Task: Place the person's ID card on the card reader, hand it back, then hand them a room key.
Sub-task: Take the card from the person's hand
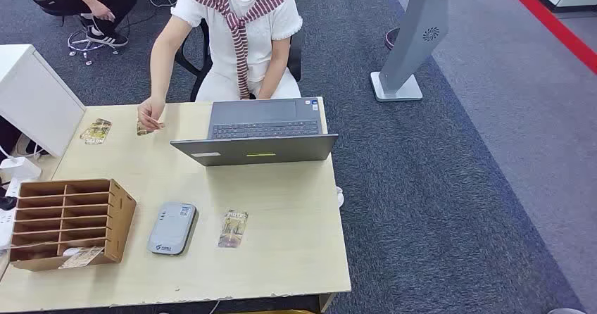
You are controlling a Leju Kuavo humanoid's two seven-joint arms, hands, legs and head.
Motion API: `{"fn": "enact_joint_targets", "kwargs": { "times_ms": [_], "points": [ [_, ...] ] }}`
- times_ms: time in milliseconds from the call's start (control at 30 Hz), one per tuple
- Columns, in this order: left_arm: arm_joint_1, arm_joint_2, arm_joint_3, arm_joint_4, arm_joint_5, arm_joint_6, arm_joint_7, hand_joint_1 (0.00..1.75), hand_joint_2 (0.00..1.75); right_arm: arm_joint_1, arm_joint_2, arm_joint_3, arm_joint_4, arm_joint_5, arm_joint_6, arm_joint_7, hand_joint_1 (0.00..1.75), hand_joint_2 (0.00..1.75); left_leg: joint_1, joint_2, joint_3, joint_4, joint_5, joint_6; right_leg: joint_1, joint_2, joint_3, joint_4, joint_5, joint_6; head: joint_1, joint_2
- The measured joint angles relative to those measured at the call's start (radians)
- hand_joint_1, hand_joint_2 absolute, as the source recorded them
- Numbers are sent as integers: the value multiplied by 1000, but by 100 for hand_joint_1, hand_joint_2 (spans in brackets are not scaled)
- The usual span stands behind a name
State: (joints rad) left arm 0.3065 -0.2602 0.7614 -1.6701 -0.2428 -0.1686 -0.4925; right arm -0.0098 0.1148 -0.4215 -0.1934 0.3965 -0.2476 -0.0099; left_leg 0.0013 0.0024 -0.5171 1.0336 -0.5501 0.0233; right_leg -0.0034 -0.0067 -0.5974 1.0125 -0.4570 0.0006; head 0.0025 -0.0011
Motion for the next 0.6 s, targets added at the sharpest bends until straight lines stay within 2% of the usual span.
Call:
{"fn": "enact_joint_targets", "kwargs": {
  "times_ms": [333,600],
  "points": [
    [46,80,-188,-223,-85,132,-4,0,175,3,11,47,0,78,22,45,0,0,0,0,0,0,0,0,0,0,0,0,0,0,0,0],
    [-12,195,-331,-258,-256,227,94,0,175,3,17,76,0,132,39,69,0,0,0,1,0,0,1,-1,0,0,-1,0,0,0,0,0]
  ]
}}
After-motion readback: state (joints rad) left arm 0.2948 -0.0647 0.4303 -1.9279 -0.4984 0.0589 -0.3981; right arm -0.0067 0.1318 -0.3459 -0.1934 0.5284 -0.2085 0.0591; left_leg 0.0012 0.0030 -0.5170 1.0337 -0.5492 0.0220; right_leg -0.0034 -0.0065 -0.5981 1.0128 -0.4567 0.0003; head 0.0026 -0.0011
